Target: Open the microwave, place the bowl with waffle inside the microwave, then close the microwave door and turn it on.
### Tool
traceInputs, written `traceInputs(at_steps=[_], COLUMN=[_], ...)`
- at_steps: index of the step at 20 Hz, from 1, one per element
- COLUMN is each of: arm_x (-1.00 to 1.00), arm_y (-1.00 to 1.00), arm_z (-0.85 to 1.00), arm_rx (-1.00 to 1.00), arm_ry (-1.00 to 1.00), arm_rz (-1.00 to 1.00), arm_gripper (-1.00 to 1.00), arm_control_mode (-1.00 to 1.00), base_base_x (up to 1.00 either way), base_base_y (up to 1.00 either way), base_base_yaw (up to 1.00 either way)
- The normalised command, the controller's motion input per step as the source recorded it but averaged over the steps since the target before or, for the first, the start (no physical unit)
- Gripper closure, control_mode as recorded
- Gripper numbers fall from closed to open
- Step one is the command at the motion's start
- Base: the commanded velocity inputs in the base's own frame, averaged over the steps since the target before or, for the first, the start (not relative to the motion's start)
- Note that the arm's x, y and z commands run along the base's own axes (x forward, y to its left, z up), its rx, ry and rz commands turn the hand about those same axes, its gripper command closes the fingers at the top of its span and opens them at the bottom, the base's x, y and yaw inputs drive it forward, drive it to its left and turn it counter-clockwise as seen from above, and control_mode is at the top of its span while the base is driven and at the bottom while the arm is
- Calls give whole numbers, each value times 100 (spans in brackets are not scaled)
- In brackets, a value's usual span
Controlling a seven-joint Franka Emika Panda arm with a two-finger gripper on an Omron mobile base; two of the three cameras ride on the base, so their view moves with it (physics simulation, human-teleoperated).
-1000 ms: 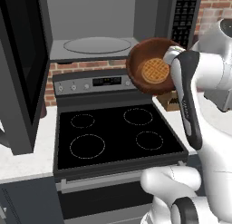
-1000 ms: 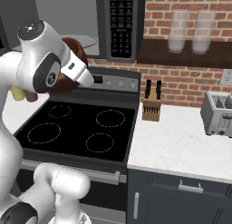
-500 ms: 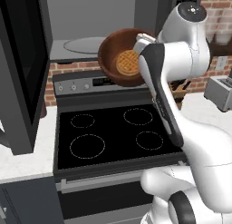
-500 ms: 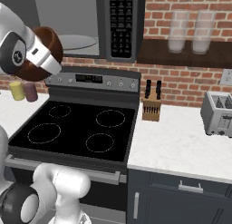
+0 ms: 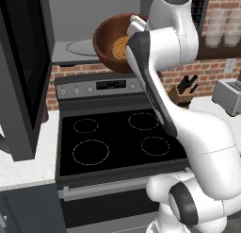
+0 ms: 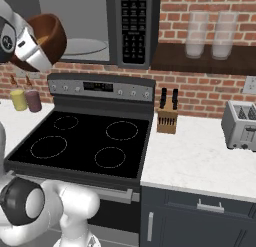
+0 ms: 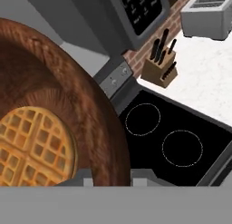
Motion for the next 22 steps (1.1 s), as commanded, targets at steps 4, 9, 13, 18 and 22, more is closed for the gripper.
traceInputs(at_steps=[4, 9, 13, 18, 22], arm_x=[68, 57, 45, 53, 63], arm_y=[10, 2, 0, 0, 3], arm_z=[0, 0, 0, -8, -2], arm_rx=[17, 24, 25, 20, 10], arm_ry=[0, 0, 0, 0, 0], arm_rz=[-12, -4, -1, -1, -2], arm_gripper=[100, 100, 100, 100, 100], arm_control_mode=[-100, -100, -100, -100, -100], base_base_x=[0, 0, 0, 0, 0], base_base_y=[0, 0, 0, 0, 0], base_base_yaw=[0, 0, 0, 0, 0])
